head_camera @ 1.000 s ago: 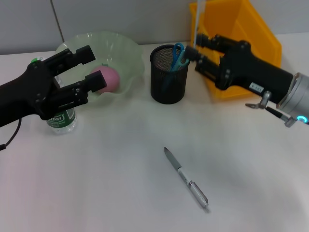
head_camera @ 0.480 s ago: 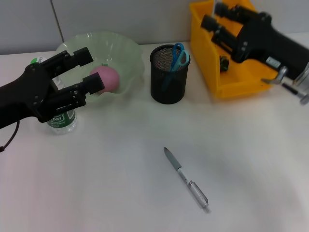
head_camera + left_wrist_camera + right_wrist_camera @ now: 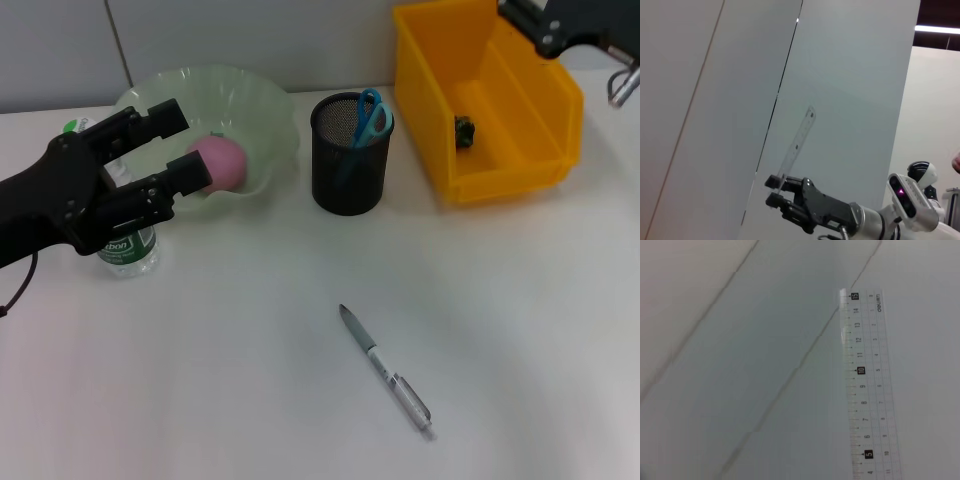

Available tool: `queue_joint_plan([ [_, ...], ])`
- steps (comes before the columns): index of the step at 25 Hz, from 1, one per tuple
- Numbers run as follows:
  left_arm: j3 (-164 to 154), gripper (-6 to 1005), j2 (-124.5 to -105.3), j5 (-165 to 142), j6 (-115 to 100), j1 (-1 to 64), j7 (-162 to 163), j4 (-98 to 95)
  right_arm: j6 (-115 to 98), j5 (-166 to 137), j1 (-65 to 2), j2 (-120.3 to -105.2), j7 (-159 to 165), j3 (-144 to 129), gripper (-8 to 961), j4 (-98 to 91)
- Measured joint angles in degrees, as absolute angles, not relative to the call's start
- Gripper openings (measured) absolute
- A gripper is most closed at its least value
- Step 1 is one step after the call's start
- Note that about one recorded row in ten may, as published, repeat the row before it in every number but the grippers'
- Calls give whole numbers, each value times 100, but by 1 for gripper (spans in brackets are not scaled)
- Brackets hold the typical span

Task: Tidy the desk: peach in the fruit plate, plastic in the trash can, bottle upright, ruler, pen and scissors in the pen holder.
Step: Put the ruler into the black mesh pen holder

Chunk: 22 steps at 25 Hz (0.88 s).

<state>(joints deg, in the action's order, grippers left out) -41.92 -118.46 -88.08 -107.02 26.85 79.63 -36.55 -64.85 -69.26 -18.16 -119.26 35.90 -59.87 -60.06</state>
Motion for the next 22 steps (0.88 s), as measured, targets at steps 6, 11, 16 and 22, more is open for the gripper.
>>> queue_joint_plan([
  [6, -4192, 805, -11847, -8774, -10696, 2685, 7962, -3660, -5882, -6862, -1846, -11955, 2178, -6235, 379, -6221],
  [11, -4186, 806, -11842, -8695, -10696, 2680, 7955, -3671, -5678, -6204, -1892, -11957, 334, -6458, 380, -6184],
  [16, -4183, 806, -11839, -8608, -10697, 2656, 7775, -3661, -5547, -5815, -1897, -11939, -1476, -6699, 380, -6094],
  [22, -4206, 806, -11843, -8593, -10683, 2618, 7596, -3651, -5039, -5808, -1838, -11923, -3768, -7067, 380, -5983],
])
